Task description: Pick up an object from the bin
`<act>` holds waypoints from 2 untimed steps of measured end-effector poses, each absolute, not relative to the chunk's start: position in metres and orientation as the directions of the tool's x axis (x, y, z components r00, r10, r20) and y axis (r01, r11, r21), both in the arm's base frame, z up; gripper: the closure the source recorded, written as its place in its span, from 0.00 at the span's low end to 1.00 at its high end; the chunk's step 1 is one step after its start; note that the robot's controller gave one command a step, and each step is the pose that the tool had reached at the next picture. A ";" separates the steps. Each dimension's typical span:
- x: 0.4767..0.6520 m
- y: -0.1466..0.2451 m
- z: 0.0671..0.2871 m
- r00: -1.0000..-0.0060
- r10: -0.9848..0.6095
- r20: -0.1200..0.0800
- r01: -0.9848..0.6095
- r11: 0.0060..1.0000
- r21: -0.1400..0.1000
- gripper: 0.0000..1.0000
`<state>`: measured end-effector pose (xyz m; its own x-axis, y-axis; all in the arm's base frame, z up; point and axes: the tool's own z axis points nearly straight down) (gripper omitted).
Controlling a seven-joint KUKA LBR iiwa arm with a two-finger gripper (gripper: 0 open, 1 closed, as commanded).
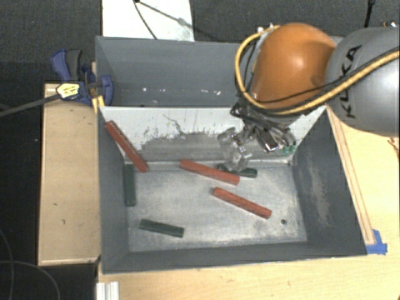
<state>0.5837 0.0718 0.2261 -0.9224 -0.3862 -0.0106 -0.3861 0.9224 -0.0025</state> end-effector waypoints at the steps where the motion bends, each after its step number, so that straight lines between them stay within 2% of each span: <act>1: 0.582 0.072 0.223 -0.924 -0.383 -0.004 -0.383 0.924 0.000 0.00; 2: 0.544 0.039 0.099 -0.994 -0.109 0.005 -0.109 0.994 0.000 0.00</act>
Offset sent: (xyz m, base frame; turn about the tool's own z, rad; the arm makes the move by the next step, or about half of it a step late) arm 0.0000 0.0000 0.0000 0.0000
